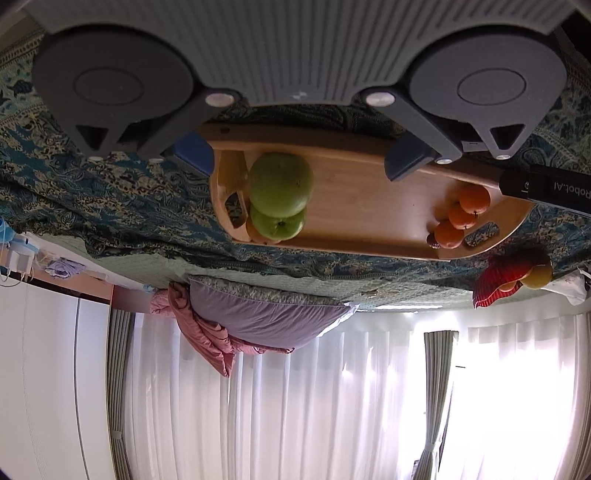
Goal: Organize fruits
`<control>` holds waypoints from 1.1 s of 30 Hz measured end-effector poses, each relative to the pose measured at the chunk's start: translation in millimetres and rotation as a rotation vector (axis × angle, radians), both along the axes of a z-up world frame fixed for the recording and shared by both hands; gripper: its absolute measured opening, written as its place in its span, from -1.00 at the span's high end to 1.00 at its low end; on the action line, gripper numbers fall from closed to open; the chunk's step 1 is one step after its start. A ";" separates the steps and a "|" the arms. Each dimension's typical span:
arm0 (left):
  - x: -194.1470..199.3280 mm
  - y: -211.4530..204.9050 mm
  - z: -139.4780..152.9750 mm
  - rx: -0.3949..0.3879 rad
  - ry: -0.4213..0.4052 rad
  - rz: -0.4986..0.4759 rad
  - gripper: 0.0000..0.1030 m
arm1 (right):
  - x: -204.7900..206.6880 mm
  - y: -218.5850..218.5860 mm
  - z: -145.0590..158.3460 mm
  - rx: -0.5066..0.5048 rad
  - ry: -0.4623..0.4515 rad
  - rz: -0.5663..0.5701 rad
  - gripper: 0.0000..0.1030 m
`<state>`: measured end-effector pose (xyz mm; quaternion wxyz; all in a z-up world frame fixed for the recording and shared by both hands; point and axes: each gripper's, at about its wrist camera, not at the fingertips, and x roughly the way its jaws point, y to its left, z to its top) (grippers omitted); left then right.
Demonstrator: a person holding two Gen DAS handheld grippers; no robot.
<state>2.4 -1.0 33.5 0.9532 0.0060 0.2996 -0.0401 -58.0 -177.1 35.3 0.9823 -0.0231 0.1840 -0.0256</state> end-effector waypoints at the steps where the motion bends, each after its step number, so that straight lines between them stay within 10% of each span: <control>1: 0.0 -0.6 -2.4 0.002 0.006 0.005 -0.97 | 0.2 1.1 -3.2 -0.001 0.008 0.001 -1.00; 33: 19.4 -3.0 -44.3 0.036 0.049 0.081 -1.00 | 32.3 3.1 -46.4 0.035 0.181 0.041 -1.00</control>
